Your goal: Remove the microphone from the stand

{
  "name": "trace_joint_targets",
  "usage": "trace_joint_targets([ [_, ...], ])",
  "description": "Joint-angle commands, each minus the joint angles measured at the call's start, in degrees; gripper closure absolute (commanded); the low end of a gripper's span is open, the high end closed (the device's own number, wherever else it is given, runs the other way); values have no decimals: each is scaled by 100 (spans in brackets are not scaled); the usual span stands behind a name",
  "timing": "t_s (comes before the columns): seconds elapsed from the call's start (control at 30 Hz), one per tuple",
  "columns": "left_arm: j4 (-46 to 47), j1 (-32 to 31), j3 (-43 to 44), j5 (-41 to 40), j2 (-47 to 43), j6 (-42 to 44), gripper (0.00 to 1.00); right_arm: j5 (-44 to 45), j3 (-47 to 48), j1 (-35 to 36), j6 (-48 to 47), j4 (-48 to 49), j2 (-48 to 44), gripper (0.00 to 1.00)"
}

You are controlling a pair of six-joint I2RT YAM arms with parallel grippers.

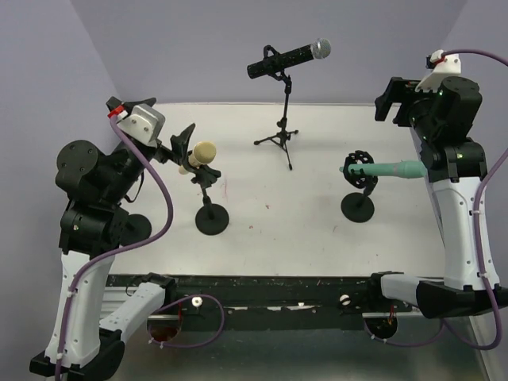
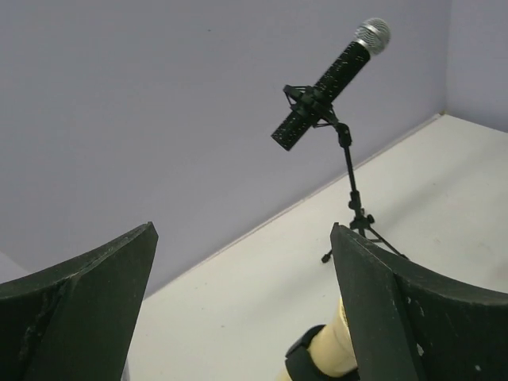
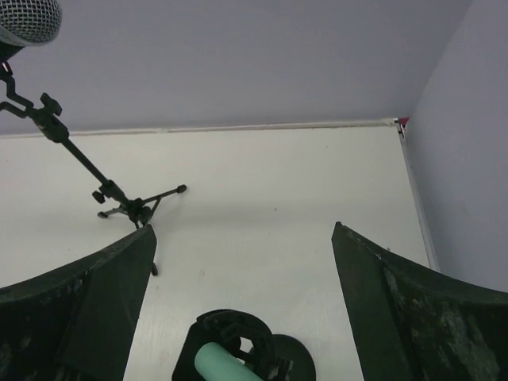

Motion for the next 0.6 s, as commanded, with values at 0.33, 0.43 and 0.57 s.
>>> trace_joint_targets([
  [0.33,-1918,-200,-821,1965,-1346,468,2,-3419,79,228,-1475,-449,168,0],
  [0.43,-1770,-217,-1558,1597,-1751,636,2,-3218,-69,754,-1783,-275,151,0],
  [0.57,-1331,-217,-2263,981,-2094,680,2,-2962,-210,1720,-2178,-362,256,0],
])
